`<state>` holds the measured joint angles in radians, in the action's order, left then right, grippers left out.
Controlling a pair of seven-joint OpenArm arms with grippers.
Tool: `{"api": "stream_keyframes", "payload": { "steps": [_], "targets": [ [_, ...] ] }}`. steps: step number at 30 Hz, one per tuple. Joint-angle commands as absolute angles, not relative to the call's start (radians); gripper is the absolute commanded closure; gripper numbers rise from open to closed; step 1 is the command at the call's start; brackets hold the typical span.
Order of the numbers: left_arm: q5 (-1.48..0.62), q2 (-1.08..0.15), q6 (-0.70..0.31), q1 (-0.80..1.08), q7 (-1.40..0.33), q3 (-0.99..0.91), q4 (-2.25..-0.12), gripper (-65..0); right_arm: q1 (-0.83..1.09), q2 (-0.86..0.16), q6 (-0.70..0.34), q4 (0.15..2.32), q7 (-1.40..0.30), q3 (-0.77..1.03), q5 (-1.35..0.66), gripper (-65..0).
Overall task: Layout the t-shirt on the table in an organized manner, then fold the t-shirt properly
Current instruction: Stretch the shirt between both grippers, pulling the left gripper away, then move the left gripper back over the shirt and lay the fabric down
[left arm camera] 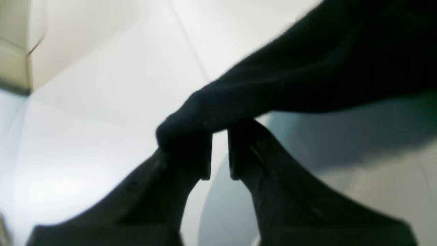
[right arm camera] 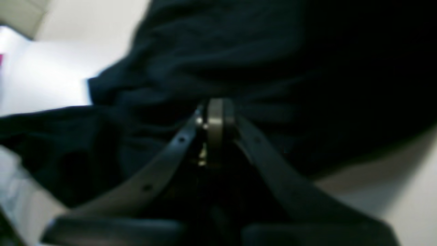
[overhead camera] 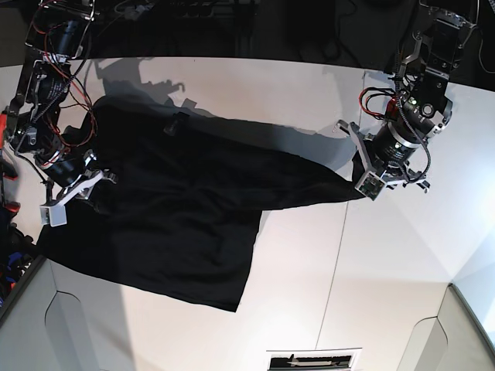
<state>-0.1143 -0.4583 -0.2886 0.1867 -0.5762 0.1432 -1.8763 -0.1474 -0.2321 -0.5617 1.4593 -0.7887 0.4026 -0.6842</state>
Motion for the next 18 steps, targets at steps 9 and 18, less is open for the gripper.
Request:
{"api": "stream_keyframes", "payload": {
  "steps": [9, 18],
  "targets": [
    [-0.166, -0.468, -0.389, 0.297, -0.572, 0.137, -1.893, -31.5, -0.165, -0.179, -0.577, 1.476, -0.818, 0.384, -0.737, 0.0],
    [-0.211, -0.468, -0.347, 0.378, -0.535, 0.136, -2.098, -31.4, -0.110, -0.179, -0.585, 1.477, -0.812, 0.208, -0.765, 0.0]
  ]
}}
